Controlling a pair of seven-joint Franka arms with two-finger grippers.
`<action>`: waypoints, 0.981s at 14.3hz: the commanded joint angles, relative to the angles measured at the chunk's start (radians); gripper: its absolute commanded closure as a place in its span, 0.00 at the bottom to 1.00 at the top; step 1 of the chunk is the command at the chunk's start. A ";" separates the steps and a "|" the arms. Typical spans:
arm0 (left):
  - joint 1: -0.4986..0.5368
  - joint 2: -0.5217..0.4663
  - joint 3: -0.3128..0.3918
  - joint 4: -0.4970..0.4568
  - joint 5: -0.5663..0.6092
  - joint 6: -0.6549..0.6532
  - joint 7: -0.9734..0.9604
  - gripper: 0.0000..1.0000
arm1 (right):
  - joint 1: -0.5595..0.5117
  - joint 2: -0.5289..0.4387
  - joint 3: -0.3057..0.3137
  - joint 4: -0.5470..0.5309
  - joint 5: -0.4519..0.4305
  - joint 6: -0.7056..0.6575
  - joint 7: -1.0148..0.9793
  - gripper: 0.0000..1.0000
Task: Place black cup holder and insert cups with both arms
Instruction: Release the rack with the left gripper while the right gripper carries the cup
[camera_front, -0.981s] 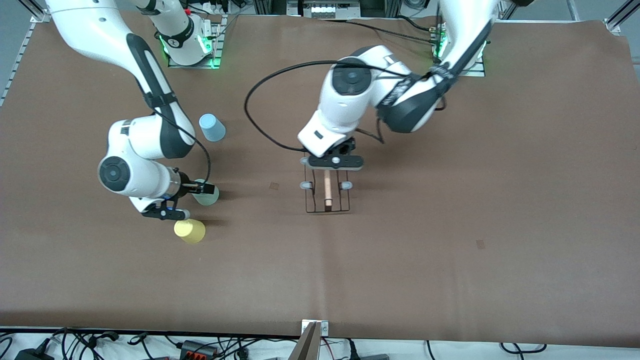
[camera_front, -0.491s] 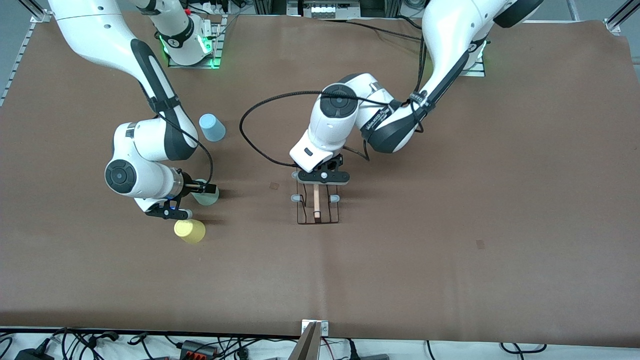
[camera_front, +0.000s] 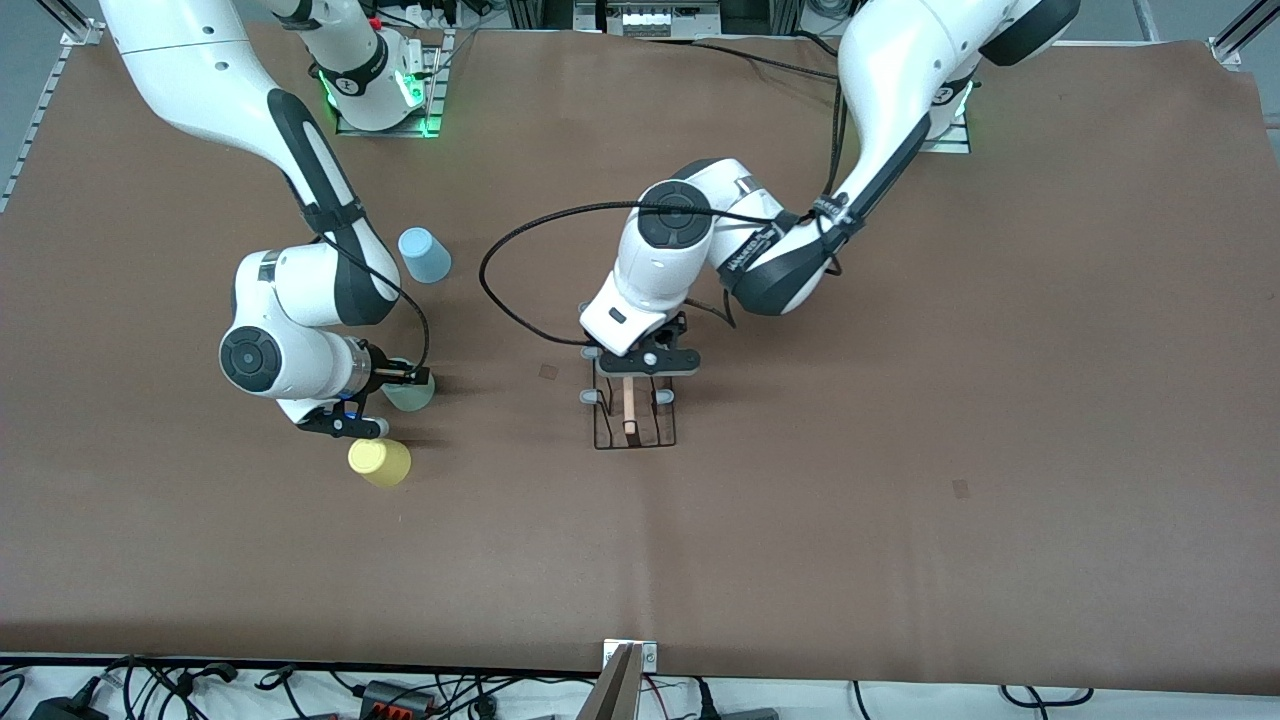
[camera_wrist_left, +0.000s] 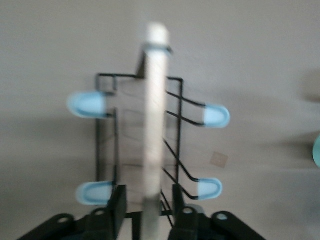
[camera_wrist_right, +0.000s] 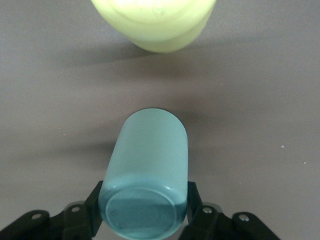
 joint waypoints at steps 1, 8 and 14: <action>0.084 -0.148 0.009 -0.001 -0.091 -0.129 0.012 0.30 | -0.002 -0.048 0.000 0.068 0.012 -0.111 0.000 0.82; 0.408 -0.342 0.125 -0.130 -0.136 -0.284 0.539 0.00 | 0.160 -0.149 0.055 0.252 0.027 -0.445 0.087 0.82; 0.480 -0.557 0.346 -0.193 -0.136 -0.445 0.889 0.00 | 0.352 -0.083 0.057 0.341 0.050 -0.409 0.244 0.82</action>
